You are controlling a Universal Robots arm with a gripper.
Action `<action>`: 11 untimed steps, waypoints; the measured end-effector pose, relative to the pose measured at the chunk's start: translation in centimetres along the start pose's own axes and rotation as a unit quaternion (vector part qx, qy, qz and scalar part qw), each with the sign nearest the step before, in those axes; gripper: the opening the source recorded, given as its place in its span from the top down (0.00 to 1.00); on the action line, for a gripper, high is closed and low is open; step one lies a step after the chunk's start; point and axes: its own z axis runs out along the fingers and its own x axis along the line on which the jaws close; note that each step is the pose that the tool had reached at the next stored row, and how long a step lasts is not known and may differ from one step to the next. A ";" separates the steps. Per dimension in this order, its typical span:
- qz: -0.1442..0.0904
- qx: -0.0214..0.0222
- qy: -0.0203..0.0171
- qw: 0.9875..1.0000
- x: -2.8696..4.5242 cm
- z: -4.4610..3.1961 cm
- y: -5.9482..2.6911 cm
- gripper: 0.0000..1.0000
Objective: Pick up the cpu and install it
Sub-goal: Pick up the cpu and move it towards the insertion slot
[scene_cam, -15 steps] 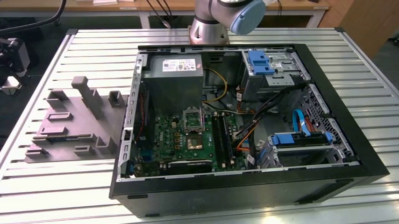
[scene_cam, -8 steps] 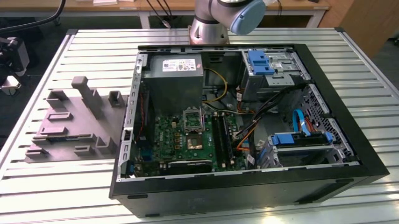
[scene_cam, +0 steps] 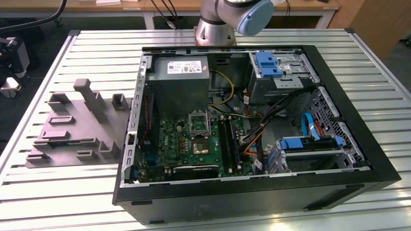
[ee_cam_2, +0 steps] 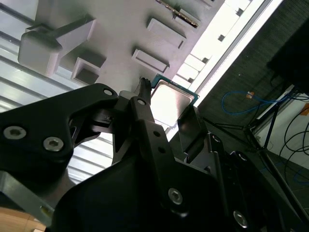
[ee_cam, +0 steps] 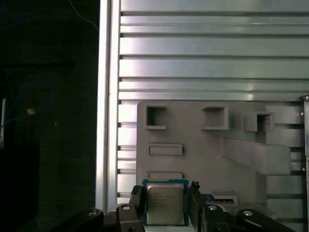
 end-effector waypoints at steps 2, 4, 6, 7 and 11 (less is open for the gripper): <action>0.000 0.000 0.000 1.000 0.01 -0.47 0.03 0.53; 0.000 0.000 0.000 1.000 0.01 -0.51 0.03 0.53; 0.000 0.000 0.000 1.000 0.01 -0.55 0.03 0.53; 0.000 0.000 0.000 1.000 0.01 -0.57 0.03 0.53; 0.000 0.000 0.000 1.000 0.01 -0.66 0.04 0.53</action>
